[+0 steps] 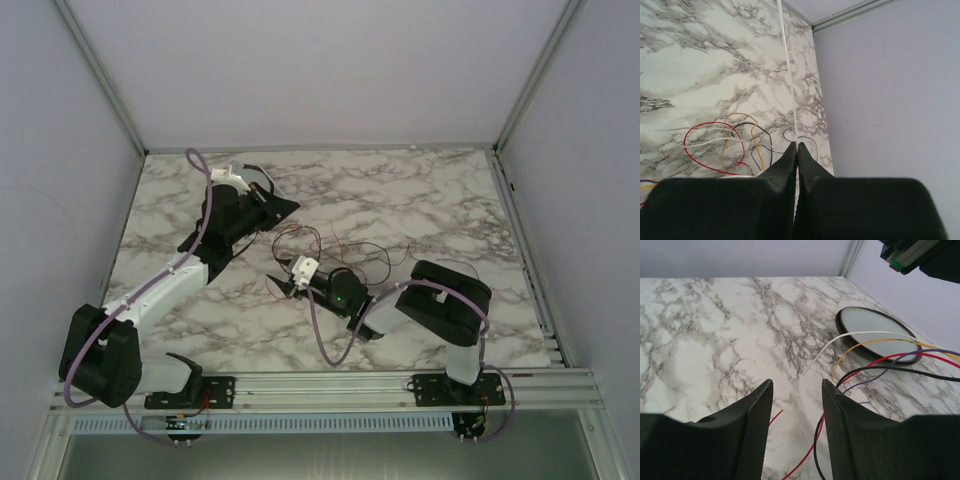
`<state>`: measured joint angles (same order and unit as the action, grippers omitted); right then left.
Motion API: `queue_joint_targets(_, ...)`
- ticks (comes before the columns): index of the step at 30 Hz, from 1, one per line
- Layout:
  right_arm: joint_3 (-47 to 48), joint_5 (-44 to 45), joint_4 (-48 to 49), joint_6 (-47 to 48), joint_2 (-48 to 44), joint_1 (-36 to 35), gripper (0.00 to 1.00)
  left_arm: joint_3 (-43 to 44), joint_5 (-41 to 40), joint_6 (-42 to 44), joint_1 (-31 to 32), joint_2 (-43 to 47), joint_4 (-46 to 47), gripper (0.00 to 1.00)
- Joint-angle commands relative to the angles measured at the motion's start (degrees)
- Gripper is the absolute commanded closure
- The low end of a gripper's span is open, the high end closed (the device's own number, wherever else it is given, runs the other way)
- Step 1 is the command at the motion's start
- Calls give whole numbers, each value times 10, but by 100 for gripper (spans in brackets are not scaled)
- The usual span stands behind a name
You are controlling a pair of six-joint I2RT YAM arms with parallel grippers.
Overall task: Zip-tie the wires
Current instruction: Adjust the cable at the center of the board.
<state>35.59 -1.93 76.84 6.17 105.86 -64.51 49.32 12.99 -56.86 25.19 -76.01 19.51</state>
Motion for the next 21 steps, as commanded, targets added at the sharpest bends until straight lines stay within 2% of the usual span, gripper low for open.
queue_joint_targets(1, 40, 23, 74, -26, 31, -3, 55, -3, -2, -6, 1, 20, 32, 100)
queue_joint_targets(8, 72, 26, 83, -56, 70, 10, 47, -15, -5, -10, 1, 25, 38, 100)
queue_joint_targets(21, 125, 49, 84, -85, 122, 25, 48, -19, -11, -19, 6, 31, 48, 100)
